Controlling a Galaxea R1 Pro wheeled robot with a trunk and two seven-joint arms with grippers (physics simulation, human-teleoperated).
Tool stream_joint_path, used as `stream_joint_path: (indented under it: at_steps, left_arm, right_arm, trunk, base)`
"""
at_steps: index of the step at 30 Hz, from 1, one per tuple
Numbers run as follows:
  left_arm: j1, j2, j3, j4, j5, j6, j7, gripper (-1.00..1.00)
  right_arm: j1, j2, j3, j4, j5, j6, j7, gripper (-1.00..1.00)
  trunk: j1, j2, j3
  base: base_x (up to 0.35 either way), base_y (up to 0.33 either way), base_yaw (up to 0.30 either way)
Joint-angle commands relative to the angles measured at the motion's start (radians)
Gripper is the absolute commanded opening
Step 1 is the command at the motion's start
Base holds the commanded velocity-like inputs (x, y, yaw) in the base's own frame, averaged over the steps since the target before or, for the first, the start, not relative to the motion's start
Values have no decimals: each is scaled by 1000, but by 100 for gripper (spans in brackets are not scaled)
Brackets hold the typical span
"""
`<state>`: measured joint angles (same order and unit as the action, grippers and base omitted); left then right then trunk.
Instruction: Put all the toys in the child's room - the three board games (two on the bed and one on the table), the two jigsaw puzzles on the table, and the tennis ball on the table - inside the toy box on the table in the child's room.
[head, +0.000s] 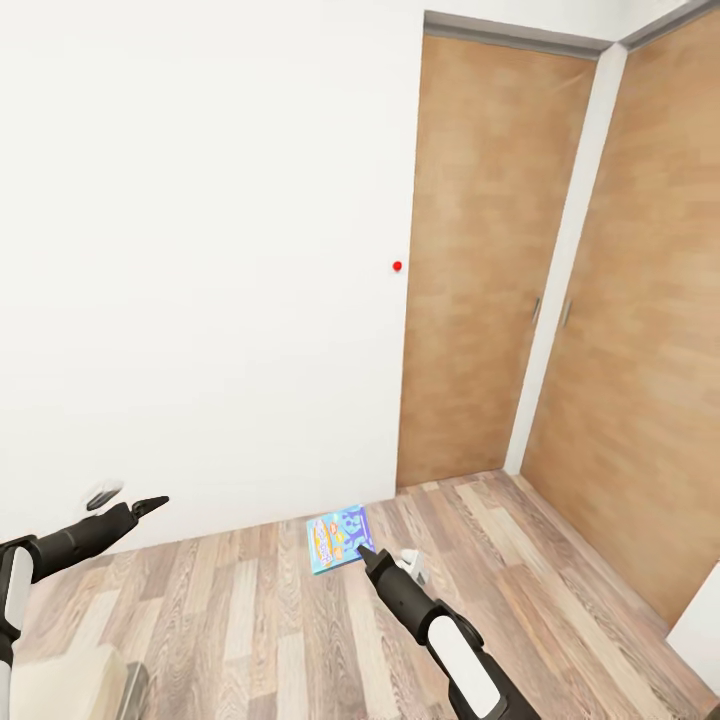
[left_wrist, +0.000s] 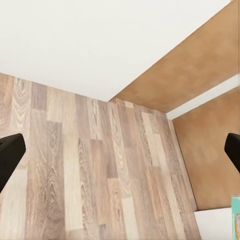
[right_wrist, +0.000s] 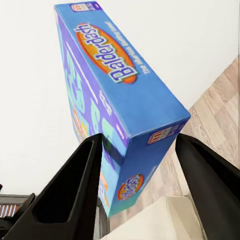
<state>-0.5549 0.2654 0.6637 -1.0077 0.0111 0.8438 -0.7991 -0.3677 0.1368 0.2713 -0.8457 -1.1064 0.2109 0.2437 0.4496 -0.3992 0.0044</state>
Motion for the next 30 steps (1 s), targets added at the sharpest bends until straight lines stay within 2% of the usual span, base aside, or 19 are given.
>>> stream_joint_path:
  at_steps: [1,30]
  left_arm:
    - [0,0,2,0,1,7,-3,100]
    - [0,0,2,0,1,7,-3,100]
  right_arm:
    - [0,0,0,0,-9,4,2,-100]
    - [-4,0,-1,10,-9,5,2,-100]
  trunk:
    - [0,-1,-1]
    - [0,-1,-28]
  base:
    - [0,26,-209]
    - [0,2,-209]
